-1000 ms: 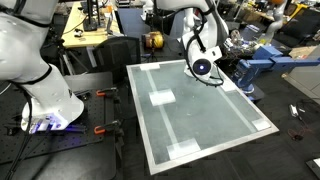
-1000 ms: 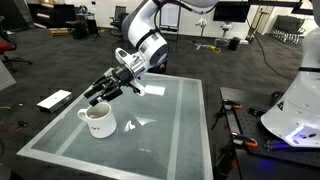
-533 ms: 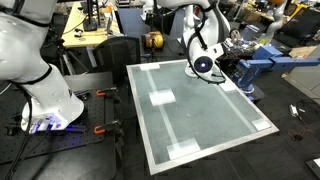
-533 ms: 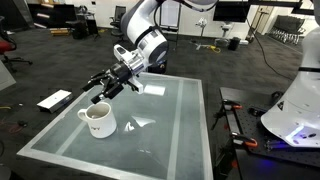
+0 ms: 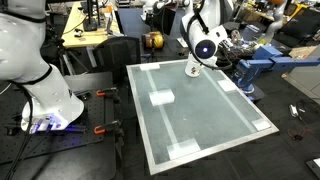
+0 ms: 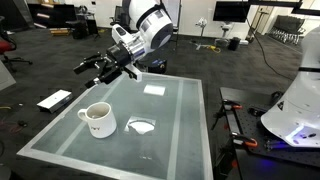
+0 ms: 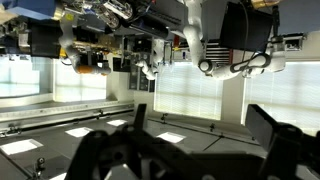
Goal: Place the green pen inside the white mug
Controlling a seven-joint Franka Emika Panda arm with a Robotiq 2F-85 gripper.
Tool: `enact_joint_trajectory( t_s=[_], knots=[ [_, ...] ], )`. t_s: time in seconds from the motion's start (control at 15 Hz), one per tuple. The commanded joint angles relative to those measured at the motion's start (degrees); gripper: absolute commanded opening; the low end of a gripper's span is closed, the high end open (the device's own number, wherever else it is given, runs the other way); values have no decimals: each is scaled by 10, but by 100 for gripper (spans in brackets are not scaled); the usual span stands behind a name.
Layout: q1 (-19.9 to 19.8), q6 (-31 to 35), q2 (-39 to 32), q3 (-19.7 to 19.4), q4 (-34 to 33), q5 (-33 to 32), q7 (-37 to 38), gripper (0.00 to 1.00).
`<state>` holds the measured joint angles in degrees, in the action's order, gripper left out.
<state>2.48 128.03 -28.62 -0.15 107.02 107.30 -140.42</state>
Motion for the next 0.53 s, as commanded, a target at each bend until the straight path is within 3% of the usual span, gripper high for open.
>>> enact_joint_trajectory(
  t_s=[0.0, 0.47],
  knots=[
    [10, 8, 86, -1, 81, 25, -47, 100],
    [18, 8, 207, 4, 197, 63, -113, 100]
  ],
)
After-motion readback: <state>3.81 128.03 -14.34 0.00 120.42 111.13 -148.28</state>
